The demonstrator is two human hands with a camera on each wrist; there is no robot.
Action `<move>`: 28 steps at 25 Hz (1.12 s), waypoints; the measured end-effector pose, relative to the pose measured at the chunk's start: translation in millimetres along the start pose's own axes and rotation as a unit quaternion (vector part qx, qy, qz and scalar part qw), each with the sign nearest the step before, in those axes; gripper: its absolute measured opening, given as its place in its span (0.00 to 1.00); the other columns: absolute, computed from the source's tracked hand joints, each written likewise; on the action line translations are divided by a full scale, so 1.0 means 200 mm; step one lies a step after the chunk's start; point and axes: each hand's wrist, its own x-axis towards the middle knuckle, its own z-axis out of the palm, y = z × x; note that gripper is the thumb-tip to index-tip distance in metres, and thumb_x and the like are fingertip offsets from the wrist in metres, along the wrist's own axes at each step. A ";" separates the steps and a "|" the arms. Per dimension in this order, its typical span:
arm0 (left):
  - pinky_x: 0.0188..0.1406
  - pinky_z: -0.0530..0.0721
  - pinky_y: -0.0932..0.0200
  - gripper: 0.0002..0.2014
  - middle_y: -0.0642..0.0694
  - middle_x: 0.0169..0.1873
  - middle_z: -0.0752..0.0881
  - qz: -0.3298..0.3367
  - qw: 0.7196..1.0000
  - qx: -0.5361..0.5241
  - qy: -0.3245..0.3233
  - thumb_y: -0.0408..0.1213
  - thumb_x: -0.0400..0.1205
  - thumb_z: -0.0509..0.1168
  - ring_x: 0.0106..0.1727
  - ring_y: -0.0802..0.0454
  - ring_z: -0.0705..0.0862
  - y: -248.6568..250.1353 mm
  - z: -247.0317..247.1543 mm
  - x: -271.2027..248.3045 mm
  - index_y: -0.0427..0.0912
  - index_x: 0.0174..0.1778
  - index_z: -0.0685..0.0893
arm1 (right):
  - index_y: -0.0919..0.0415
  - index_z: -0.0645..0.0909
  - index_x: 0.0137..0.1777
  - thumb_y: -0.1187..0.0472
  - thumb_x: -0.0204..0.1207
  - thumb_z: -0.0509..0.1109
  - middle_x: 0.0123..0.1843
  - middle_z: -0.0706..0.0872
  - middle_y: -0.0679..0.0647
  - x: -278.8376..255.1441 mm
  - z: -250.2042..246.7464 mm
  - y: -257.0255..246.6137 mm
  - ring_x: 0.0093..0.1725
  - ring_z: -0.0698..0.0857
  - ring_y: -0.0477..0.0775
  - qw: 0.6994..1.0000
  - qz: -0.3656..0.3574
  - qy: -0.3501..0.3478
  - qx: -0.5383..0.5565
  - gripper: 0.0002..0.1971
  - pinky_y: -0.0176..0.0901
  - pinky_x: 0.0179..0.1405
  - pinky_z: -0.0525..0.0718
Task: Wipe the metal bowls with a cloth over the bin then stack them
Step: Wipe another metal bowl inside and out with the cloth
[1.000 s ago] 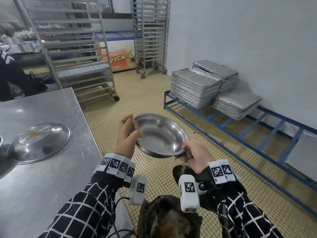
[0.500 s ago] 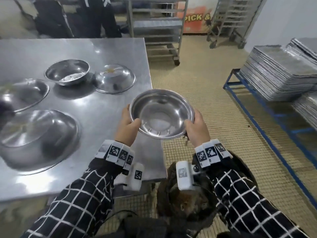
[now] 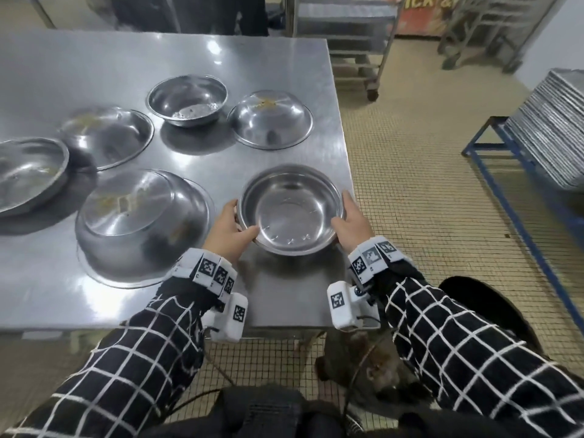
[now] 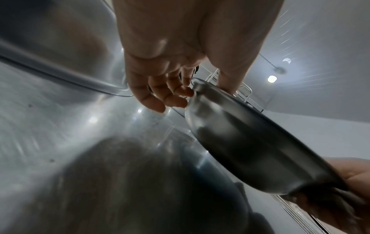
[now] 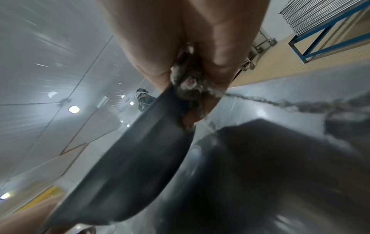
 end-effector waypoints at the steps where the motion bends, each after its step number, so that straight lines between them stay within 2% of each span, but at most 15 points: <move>1: 0.42 0.80 0.65 0.30 0.48 0.49 0.82 0.000 1.000 0.015 -0.001 0.31 0.78 0.69 0.46 0.49 0.84 -0.02 -0.02 0.02 0.41 0.76 0.67 | 0.46 0.50 0.84 0.68 0.81 0.58 0.84 0.58 0.43 0.02 0.02 -0.01 0.59 0.79 0.47 1.000 0.003 -0.002 -0.019 0.35 0.34 0.45 0.82; 2: 0.40 0.79 0.66 0.29 0.49 0.47 0.82 0.003 1.000 0.024 0.001 0.32 0.78 0.69 0.44 0.50 0.83 -0.03 -0.03 0.04 0.40 0.75 0.67 | 0.47 0.50 0.85 0.67 0.82 0.59 0.83 0.59 0.44 0.05 0.03 -0.02 0.64 0.78 0.49 0.999 0.003 -0.004 -0.041 0.35 0.36 0.53 0.81; 3: 0.40 0.79 0.66 0.29 0.50 0.44 0.82 0.003 1.000 0.029 0.002 0.32 0.78 0.70 0.41 0.52 0.82 -0.04 -0.04 0.06 0.40 0.75 0.68 | 0.49 0.51 0.85 0.66 0.82 0.60 0.83 0.60 0.46 0.08 0.04 -0.02 0.70 0.74 0.50 0.998 0.002 -0.008 -0.060 0.34 0.41 0.63 0.77; 4: 0.41 0.80 0.65 0.29 0.52 0.42 0.82 -0.001 1.000 0.029 0.001 0.32 0.78 0.70 0.39 0.54 0.81 -0.05 -0.06 0.08 0.40 0.75 0.68 | 0.50 0.52 0.84 0.65 0.82 0.61 0.83 0.63 0.49 0.11 0.05 -0.01 0.73 0.72 0.51 0.998 0.001 -0.014 -0.068 0.33 0.45 0.68 0.73; 6: 0.45 0.81 0.60 0.30 0.54 0.41 0.82 -0.004 1.000 0.029 -0.002 0.33 0.78 0.70 0.38 0.57 0.81 -0.05 -0.07 0.11 0.40 0.76 0.67 | 0.50 0.54 0.84 0.63 0.81 0.63 0.81 0.65 0.50 0.15 0.06 0.00 0.75 0.70 0.53 0.998 0.000 -0.019 -0.067 0.33 0.51 0.71 0.69; 8: 0.45 0.80 0.61 0.29 0.50 0.46 0.84 -0.004 1.000 0.030 -0.003 0.33 0.79 0.69 0.39 0.57 0.82 -0.06 -0.07 0.12 0.40 0.75 0.68 | 0.48 0.58 0.82 0.61 0.81 0.65 0.77 0.71 0.52 0.18 0.07 0.02 0.74 0.73 0.56 0.996 -0.014 -0.021 -0.084 0.32 0.51 0.68 0.72; 10: 0.50 0.80 0.59 0.28 0.45 0.53 0.84 -0.001 0.999 0.035 0.000 0.33 0.78 0.70 0.46 0.53 0.83 -0.06 -0.07 0.14 0.40 0.74 0.69 | 0.50 0.67 0.75 0.57 0.80 0.65 0.68 0.78 0.55 0.21 0.07 0.02 0.64 0.81 0.57 0.991 -0.034 -0.028 -0.129 0.23 0.45 0.60 0.76; 12: 0.59 0.79 0.54 0.29 0.44 0.59 0.83 -0.004 0.999 0.048 0.006 0.35 0.78 0.71 0.58 0.48 0.83 -0.06 -0.07 0.16 0.39 0.74 0.69 | 0.50 0.69 0.71 0.51 0.81 0.61 0.63 0.79 0.59 0.24 0.04 0.02 0.58 0.83 0.58 0.986 -0.033 -0.038 -0.162 0.19 0.50 0.59 0.80; 13: 0.66 0.77 0.51 0.31 0.43 0.64 0.80 -0.009 0.998 0.060 0.008 0.37 0.78 0.71 0.65 0.46 0.80 -0.06 -0.07 0.17 0.39 0.76 0.68 | 0.51 0.67 0.73 0.50 0.82 0.60 0.64 0.76 0.59 0.24 0.02 0.02 0.59 0.81 0.58 0.984 -0.028 -0.034 -0.175 0.20 0.53 0.63 0.80; 15: 0.75 0.70 0.45 0.35 0.41 0.73 0.73 -0.027 0.996 0.082 0.018 0.40 0.79 0.71 0.74 0.44 0.72 -0.05 -0.09 0.17 0.38 0.80 0.63 | 0.52 0.65 0.77 0.52 0.84 0.58 0.66 0.71 0.59 0.24 -0.04 -0.02 0.65 0.76 0.57 0.981 -0.042 -0.011 -0.191 0.22 0.49 0.68 0.74; 17: 0.75 0.69 0.47 0.36 0.38 0.74 0.70 -0.029 0.994 0.097 0.027 0.42 0.80 0.69 0.73 0.44 0.71 -0.01 -0.13 0.18 0.39 0.81 0.61 | 0.52 0.64 0.78 0.56 0.84 0.60 0.64 0.70 0.56 0.24 -0.12 -0.11 0.64 0.74 0.53 0.979 -0.094 0.014 -0.183 0.22 0.42 0.65 0.71; 20: 0.68 0.72 0.50 0.33 0.35 0.68 0.74 -0.016 0.991 0.118 0.064 0.42 0.80 0.69 0.65 0.44 0.76 0.06 -0.25 0.22 0.40 0.80 0.63 | 0.51 0.68 0.73 0.61 0.83 0.61 0.60 0.72 0.57 0.28 -0.14 -0.29 0.54 0.75 0.49 0.974 -0.161 0.024 -0.157 0.19 0.43 0.59 0.78; 22: 0.66 0.73 0.50 0.32 0.35 0.64 0.76 -0.019 0.989 0.132 0.064 0.43 0.80 0.68 0.62 0.42 0.77 0.12 -0.37 0.27 0.40 0.79 0.65 | 0.48 0.70 0.70 0.63 0.82 0.60 0.61 0.76 0.58 0.34 -0.12 -0.41 0.48 0.80 0.51 0.977 -0.186 0.007 -0.104 0.18 0.40 0.46 0.85; 24: 0.66 0.72 0.52 0.32 0.38 0.64 0.78 -0.051 0.989 0.132 0.046 0.45 0.81 0.67 0.64 0.42 0.78 0.16 -0.54 0.34 0.42 0.79 0.64 | 0.47 0.72 0.71 0.65 0.84 0.57 0.58 0.80 0.56 0.42 -0.02 -0.57 0.36 0.81 0.49 0.980 -0.190 -0.017 -0.049 0.19 0.30 0.27 0.80; 28: 0.69 0.74 0.50 0.32 0.39 0.68 0.78 -0.082 0.982 0.166 0.018 0.46 0.83 0.64 0.67 0.41 0.78 0.19 -0.85 0.55 0.41 0.81 0.62 | 0.53 0.67 0.79 0.65 0.85 0.55 0.60 0.79 0.45 0.64 0.24 -0.86 0.28 0.78 0.43 0.989 -0.151 -0.001 0.009 0.23 0.27 0.17 0.73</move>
